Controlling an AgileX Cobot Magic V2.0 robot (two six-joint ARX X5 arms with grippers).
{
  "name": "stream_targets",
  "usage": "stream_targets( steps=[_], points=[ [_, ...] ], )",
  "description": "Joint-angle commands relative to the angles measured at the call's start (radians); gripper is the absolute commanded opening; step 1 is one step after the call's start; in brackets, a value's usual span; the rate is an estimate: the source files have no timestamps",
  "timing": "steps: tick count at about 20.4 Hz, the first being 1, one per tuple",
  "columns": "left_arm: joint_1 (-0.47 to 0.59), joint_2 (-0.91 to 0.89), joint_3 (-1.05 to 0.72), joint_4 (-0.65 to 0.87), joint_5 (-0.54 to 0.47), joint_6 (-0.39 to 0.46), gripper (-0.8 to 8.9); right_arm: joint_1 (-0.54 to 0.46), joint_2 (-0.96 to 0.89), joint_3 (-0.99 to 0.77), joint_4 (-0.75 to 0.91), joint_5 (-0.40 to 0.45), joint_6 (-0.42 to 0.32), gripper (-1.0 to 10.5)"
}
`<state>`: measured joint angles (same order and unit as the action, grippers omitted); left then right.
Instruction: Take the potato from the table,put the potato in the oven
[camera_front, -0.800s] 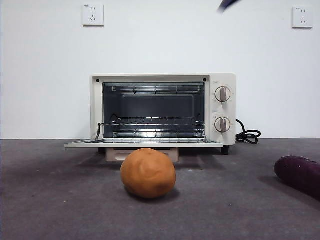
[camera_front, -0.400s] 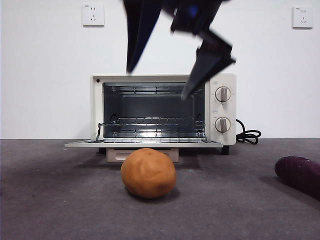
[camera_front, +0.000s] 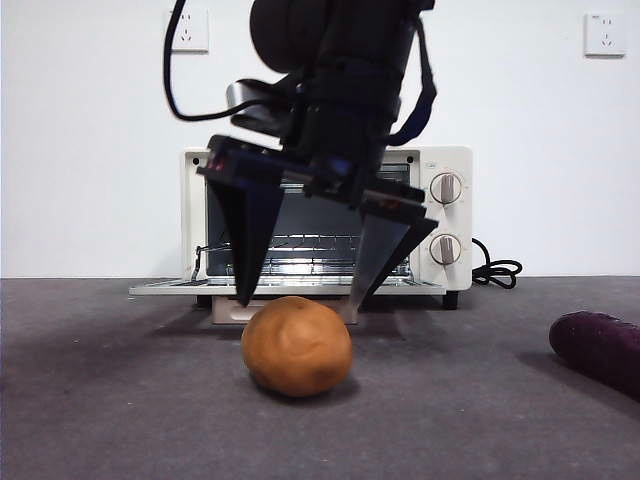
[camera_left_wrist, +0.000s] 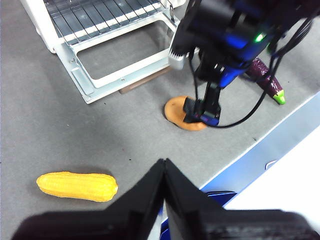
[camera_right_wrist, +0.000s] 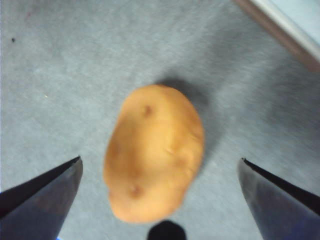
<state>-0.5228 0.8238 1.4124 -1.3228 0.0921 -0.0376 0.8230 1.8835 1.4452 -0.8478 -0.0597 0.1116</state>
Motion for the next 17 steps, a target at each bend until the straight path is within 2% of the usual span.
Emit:
stream_targets(
  steps=[1, 7, 13, 14, 17],
  points=[
    [-0.002, -0.006, -0.004, 0.004, 0.001, -0.007, -0.06, 0.009, 0.031, 0.001, 0.029, -0.012, -0.008, 6.0],
    [-0.002, -0.006, -0.004, 0.004, 0.001, -0.007, -0.06, 0.01, 0.083, 0.001, 0.034, -0.03, -0.006, 5.9],
    [-0.002, -0.006, -0.004, 0.004, 0.001, -0.006, -0.06, 0.028, 0.083, 0.001, 0.005, -0.03, 0.0, 0.8],
    [-0.002, -0.006, -0.004, 0.004, 0.001, -0.006, -0.06, 0.034, 0.082, 0.002, 0.008, -0.03, 0.001, 0.5],
    [-0.002, -0.009, -0.004, 0.004, 0.001, -0.007, -0.06, 0.035, 0.063, 0.046, -0.05, -0.031, 0.029, 0.6]
  ],
)
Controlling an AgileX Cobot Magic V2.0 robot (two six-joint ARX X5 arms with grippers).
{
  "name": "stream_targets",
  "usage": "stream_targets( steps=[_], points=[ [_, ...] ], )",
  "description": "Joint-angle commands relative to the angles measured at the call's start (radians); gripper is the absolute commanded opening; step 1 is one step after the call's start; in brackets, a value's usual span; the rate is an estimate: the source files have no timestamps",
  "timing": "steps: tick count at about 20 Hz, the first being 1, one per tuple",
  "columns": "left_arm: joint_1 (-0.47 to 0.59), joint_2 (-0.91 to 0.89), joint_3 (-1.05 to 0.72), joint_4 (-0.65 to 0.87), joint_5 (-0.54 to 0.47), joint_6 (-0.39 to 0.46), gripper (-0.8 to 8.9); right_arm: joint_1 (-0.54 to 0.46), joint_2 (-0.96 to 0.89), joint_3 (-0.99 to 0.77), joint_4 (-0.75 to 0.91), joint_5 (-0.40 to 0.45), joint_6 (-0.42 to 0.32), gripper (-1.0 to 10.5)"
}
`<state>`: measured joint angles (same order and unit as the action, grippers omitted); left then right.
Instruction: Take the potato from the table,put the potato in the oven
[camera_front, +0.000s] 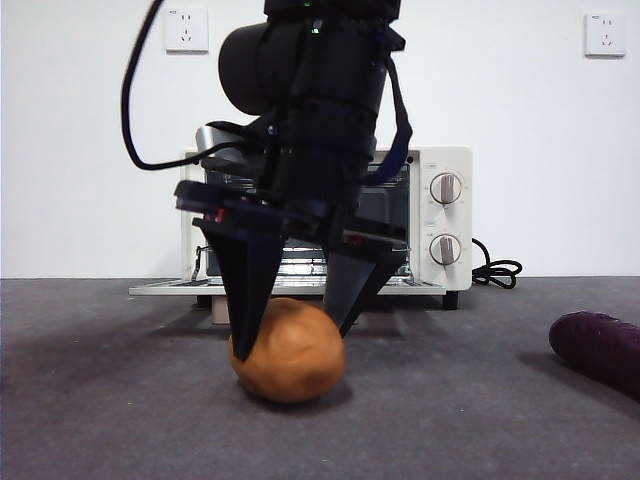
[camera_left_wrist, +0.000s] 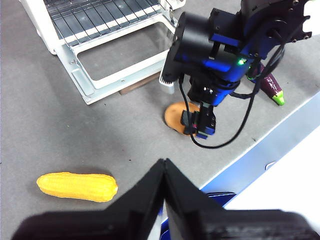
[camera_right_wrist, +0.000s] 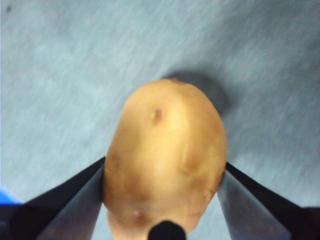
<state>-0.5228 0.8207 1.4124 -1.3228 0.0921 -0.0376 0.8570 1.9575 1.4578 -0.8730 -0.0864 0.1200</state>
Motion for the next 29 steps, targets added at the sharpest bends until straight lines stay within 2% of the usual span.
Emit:
stream_targets(
  steps=[1, 3, 5, 8, 10, 17, 22, 29],
  points=[
    [-0.002, -0.011, -0.004, 0.004, 0.001, -0.007, -0.06, 0.001, -0.018, 0.068, -0.061, -0.003, 0.02, 0.6],
    [-0.002, -0.019, -0.004, 0.004, 0.0, -0.007, -0.06, 0.001, -0.021, 0.156, -0.141, 0.011, 0.018, 0.6],
    [-0.002, -0.032, -0.004, 0.004, 0.0, -0.007, -0.06, -0.006, -0.021, 0.242, -0.183, 0.063, 0.006, 0.6],
    [-0.002, -0.048, -0.004, 0.004, -0.001, -0.006, -0.06, -0.021, -0.021, 0.327, -0.129, 0.173, 0.003, 0.6],
    [-0.002, -0.06, -0.004, 0.004, 0.0, -0.007, -0.06, -0.028, -0.021, 0.335, -0.029, 0.211, 0.003, 0.6],
    [-0.002, -0.092, -0.004, 0.004, 0.0, -0.006, -0.06, -0.1, -0.009, 0.334, 0.243, 0.217, 0.009, 0.6],
    [-0.002, -0.089, -0.004, 0.004, -0.008, 0.013, -0.06, -0.14, 0.005, 0.334, 0.245, 0.212, 0.006, 0.6],
    [-0.002, -0.088, -0.004, 0.004, -0.014, 0.016, -0.06, -0.186, 0.09, 0.335, 0.35, 0.217, 0.013, 0.6]
  ],
)
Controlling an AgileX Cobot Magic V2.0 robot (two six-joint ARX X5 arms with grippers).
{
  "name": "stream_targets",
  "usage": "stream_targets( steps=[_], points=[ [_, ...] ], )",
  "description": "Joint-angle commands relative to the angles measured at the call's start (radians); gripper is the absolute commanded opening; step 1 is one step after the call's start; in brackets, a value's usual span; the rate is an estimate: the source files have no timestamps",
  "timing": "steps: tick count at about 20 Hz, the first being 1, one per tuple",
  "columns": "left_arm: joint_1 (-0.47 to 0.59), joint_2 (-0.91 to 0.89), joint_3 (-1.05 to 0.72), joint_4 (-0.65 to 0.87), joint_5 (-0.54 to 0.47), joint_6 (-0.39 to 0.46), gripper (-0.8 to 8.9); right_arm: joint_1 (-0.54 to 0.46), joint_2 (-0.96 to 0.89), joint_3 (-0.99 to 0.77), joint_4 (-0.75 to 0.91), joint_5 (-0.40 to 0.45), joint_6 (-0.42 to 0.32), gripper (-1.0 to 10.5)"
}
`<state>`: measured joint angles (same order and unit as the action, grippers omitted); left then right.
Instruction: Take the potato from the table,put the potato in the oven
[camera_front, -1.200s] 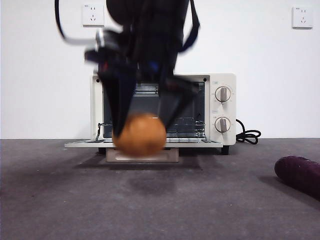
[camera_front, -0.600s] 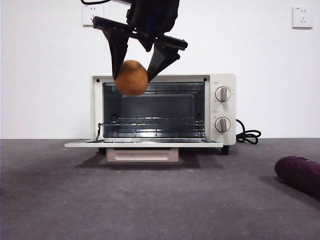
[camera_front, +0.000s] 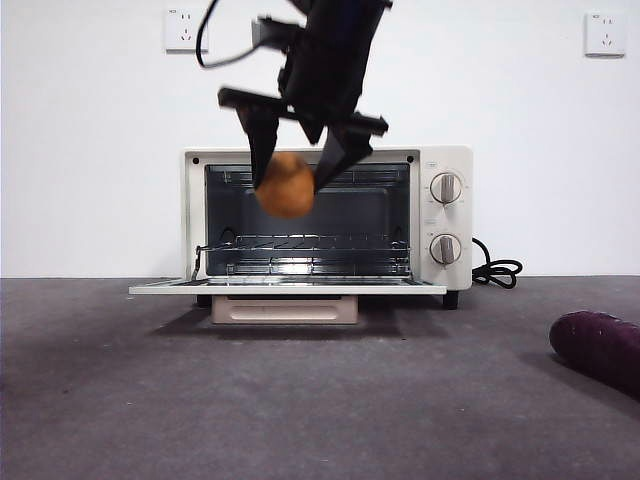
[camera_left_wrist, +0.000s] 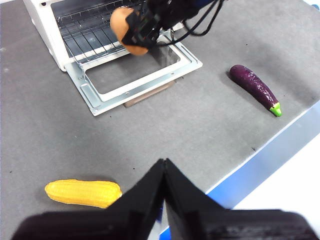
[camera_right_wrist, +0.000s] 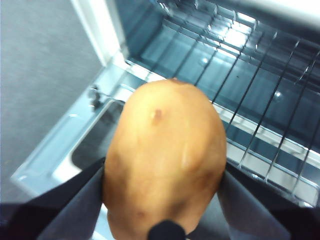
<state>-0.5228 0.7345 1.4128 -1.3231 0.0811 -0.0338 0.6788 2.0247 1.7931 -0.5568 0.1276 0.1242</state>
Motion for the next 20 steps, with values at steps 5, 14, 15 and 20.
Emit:
stream_targets(
  steps=[5, 14, 15, 20],
  points=[
    [-0.002, -0.002, -0.005, 0.005, -0.003, 0.012, -0.06, -0.05, 0.055, 0.005, 0.116, 0.003, 0.029, 0.6],
    [-0.002, 0.007, -0.005, 0.005, -0.007, 0.042, -0.06, -0.1, 0.097, 0.019, 0.193, 0.004, 0.007, 0.6],
    [-0.002, 0.01, -0.005, 0.005, -0.007, 0.042, -0.06, -0.108, 0.101, 0.024, 0.193, 0.005, 0.007, 0.6],
    [-0.002, 0.015, -0.005, 0.005, -0.007, 0.041, -0.06, -0.124, 0.127, 0.035, 0.19, 0.004, -0.005, 0.6]
  ],
)
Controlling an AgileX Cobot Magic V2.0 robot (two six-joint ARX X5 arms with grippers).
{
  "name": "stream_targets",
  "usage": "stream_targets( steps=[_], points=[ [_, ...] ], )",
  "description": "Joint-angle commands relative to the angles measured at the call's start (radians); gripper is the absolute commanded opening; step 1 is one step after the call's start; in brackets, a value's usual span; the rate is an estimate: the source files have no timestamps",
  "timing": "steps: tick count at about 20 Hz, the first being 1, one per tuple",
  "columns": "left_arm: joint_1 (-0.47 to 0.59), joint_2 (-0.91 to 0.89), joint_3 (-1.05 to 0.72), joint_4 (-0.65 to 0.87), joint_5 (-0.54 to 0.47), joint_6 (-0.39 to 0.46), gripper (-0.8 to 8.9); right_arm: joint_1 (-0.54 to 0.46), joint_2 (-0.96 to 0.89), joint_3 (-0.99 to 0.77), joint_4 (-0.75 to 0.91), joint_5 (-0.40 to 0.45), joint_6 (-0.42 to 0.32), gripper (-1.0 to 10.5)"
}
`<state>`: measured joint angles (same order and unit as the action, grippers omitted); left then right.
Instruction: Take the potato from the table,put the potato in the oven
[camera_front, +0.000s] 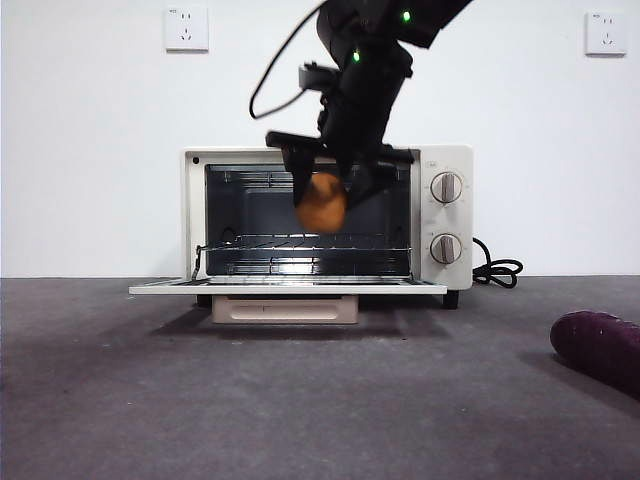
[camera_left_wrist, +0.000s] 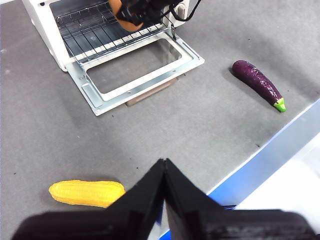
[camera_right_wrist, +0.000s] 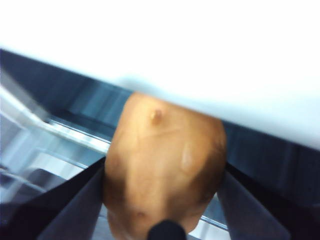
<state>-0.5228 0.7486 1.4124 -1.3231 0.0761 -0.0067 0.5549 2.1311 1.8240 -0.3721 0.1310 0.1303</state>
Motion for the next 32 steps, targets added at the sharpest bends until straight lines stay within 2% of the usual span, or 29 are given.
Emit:
stream_targets(
  steps=[1, 8, 9, 11, 17, 20, 22, 23, 28, 32],
  points=[
    [-0.002, 0.002, -0.004, 0.005, -0.002, 0.014, -0.06, 0.0, 0.027, 0.004, 0.005, 0.0, -0.011, 0.6],
    [-0.002, 0.024, -0.004, 0.005, -0.002, 0.014, -0.06, -0.003, 0.045, 0.004, -0.002, -0.003, -0.011, 0.7],
    [-0.002, 0.026, -0.004, 0.005, -0.002, 0.014, -0.06, -0.003, 0.045, 0.004, -0.006, -0.003, -0.011, 0.9],
    [-0.002, 0.029, -0.004, 0.005, -0.002, 0.014, -0.06, -0.005, 0.045, 0.004, -0.018, -0.004, -0.011, 2.0],
    [-0.002, 0.029, -0.004, 0.005, -0.002, 0.014, -0.06, -0.005, 0.045, 0.004, -0.067, -0.005, -0.008, 2.1],
    [-0.002, 0.029, -0.004, 0.005, -0.002, 0.014, -0.06, -0.005, 0.044, 0.004, -0.074, -0.005, 0.001, 3.7],
    [-0.002, 0.029, -0.004, 0.005, -0.002, 0.014, -0.06, -0.005, 0.044, 0.005, -0.071, -0.003, 0.001, 6.0],
    [-0.002, 0.029, -0.004, 0.005, -0.002, 0.014, -0.06, -0.005, 0.044, 0.005, -0.071, -0.004, 0.001, 6.7],
    [-0.002, 0.029, -0.004, 0.005, -0.002, 0.014, -0.06, -0.004, 0.038, 0.006, -0.081, -0.005, 0.016, 6.7],
    [-0.002, 0.031, -0.004, 0.005, -0.026, 0.015, -0.06, -0.004, -0.023, 0.006, -0.183, -0.027, 0.024, 6.7]
  ],
)
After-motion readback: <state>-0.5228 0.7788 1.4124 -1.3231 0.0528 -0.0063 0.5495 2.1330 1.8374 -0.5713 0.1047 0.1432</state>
